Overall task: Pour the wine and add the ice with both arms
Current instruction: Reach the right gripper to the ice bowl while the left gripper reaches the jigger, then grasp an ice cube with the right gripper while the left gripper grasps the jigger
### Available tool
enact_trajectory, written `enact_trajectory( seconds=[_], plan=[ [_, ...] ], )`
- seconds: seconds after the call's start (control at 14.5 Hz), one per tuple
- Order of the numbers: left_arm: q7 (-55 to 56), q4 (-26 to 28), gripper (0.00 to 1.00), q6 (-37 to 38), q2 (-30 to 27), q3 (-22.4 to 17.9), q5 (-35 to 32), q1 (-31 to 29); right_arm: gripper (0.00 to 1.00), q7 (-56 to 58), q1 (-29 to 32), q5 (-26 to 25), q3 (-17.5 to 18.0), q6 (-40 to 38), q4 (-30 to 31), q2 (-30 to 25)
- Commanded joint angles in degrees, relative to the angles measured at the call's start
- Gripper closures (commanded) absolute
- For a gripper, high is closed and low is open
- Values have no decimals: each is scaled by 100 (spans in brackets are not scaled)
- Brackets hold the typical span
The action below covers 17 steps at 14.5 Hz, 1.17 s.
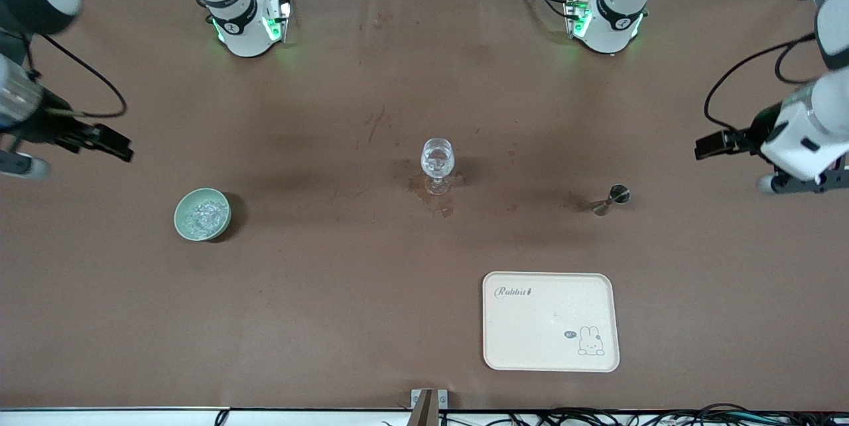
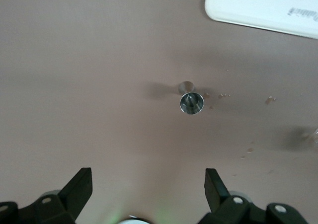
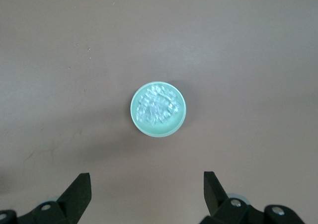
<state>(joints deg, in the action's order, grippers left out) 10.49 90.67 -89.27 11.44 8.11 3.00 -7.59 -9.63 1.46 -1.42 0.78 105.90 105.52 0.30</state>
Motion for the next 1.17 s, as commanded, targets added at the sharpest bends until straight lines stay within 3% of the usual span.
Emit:
enact_trajectory(
  seconds=[0.0,0.41,0.69,0.96,1.1],
  plan=[
    [619,-155,0,-116,664,7,683,-470,0,127,74,-16,53,956,890,-5],
    [2577,-137,0,-379,1850,7,1930,-928,0,390,162,-86,18,3170,1971,918],
    [3161,-59,3,-504,2511,15,3056,-1368,2,558,232,-104,9,3674,1999,1446],
    [3144,91,7,-486,2898,24,3549,-1377,40,558,250,-113,1,3990,1990,1780],
    [3074,170,7,-486,3065,42,3769,-1350,44,576,241,-113,10,4035,1990,1877]
  ],
)
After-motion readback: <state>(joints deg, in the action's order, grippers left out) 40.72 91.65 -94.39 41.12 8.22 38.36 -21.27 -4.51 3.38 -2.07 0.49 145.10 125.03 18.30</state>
